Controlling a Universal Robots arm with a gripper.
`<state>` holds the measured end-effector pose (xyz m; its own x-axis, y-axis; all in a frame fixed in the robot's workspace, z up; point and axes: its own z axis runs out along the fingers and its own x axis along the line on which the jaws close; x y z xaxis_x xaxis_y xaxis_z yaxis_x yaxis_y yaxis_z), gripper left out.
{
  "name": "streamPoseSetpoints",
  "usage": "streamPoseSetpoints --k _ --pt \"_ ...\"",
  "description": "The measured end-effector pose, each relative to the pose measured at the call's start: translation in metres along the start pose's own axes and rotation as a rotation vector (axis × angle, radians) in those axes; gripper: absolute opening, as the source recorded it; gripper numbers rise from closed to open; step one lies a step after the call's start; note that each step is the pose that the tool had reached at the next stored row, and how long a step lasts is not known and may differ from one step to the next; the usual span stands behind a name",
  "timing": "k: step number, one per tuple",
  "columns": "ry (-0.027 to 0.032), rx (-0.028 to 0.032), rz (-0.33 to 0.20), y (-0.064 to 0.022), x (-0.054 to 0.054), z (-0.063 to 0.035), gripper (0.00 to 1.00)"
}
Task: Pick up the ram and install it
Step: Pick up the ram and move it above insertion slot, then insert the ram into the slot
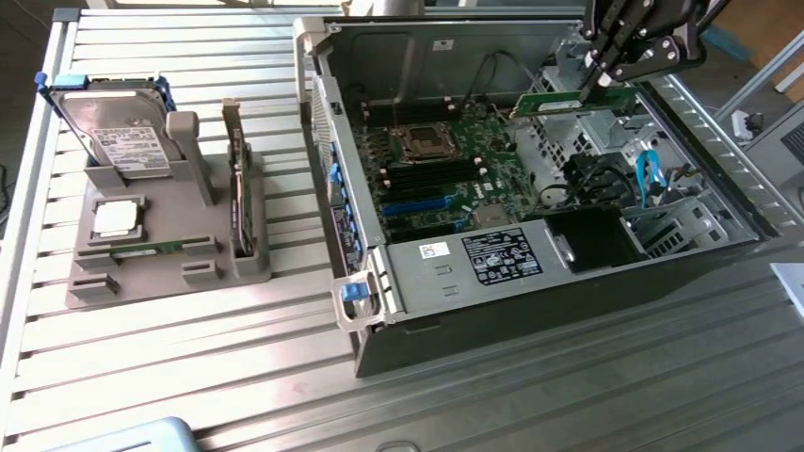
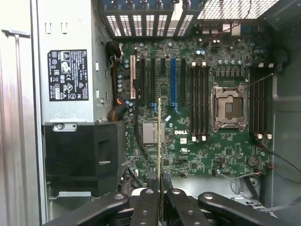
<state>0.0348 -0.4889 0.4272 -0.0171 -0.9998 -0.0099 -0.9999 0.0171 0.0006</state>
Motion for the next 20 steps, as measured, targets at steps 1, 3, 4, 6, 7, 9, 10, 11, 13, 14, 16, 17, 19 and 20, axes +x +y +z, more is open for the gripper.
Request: streamPoseSetpoints --k 1,3,4,6,7,9,10,11,13,14,16,17,19,20 --pt "0.0013 0.0 0.0 0.0 -0.008 0.0004 0.13" --pt "0.0019 0.0001 0.0 0.0001 -0.017 0.0011 0.13" --pt "0.0029 0.0001 0.0 0.0001 -0.025 0.0016 0.13" --pt "0.0036 0.0002 0.0 0.0 -0.041 0.0026 0.13" --pt "0.0038 0.0001 0.0 0.0 -0.045 0.0028 0.13" --pt "0.0038 0.0002 0.0 0.0001 -0.056 0.0031 0.13" --pt "0.0037 0.0003 0.0 0.0001 -0.056 0.0031 0.13" --pt "0.0037 0.0002 0.0 0.0002 -0.056 0.0031 0.13" --pt "0.0037 0.0002 0.0 0.0002 -0.056 0.0031 0.13" --pt "0.0037 0.0002 0.0 0.0002 -0.056 0.0031 0.13" --pt "0.0037 0.0002 0.0 0.0002 -0.056 0.0031 0.13" --pt "0.0038 0.0002 0.0 0.0002 -0.056 0.0031 0.13" --pt "0.0037 0.0002 0.0 0.0002 -0.056 0.0031 0.13" --pt "0.0037 0.0002 0.0 0.0002 -0.056 0.0031 0.13"
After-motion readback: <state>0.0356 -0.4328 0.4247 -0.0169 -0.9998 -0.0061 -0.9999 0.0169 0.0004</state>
